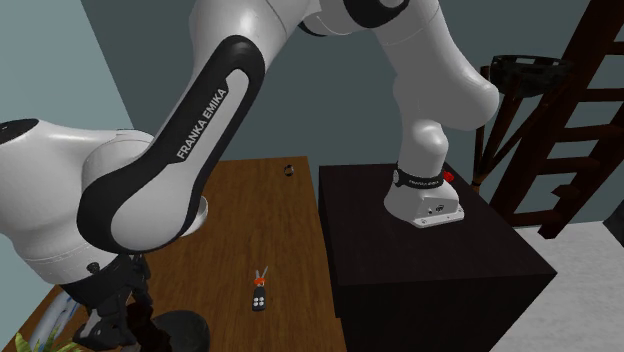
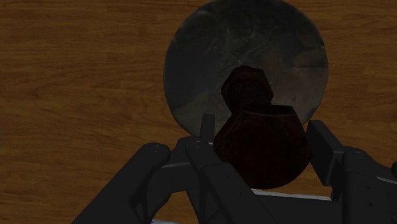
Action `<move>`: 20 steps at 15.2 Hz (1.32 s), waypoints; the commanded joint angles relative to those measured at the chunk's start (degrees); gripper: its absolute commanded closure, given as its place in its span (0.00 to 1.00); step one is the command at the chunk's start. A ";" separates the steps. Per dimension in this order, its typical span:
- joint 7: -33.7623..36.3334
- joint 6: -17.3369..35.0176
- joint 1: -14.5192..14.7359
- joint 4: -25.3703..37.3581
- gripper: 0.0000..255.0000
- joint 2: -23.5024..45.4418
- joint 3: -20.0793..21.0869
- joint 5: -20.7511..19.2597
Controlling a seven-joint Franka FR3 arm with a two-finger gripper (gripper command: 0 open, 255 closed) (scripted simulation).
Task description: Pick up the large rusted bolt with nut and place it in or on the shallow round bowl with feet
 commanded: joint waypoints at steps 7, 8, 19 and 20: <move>0.01 0.03 0.00 -0.02 0.00 -0.01 0.00 0.00; 0.01 0.03 0.00 -0.02 0.00 -0.01 0.00 0.00; -0.57 -4.82 -0.50 0.48 0.00 -4.41 0.78 0.99; -0.57 -4.82 -0.50 0.48 0.00 -4.41 0.78 0.99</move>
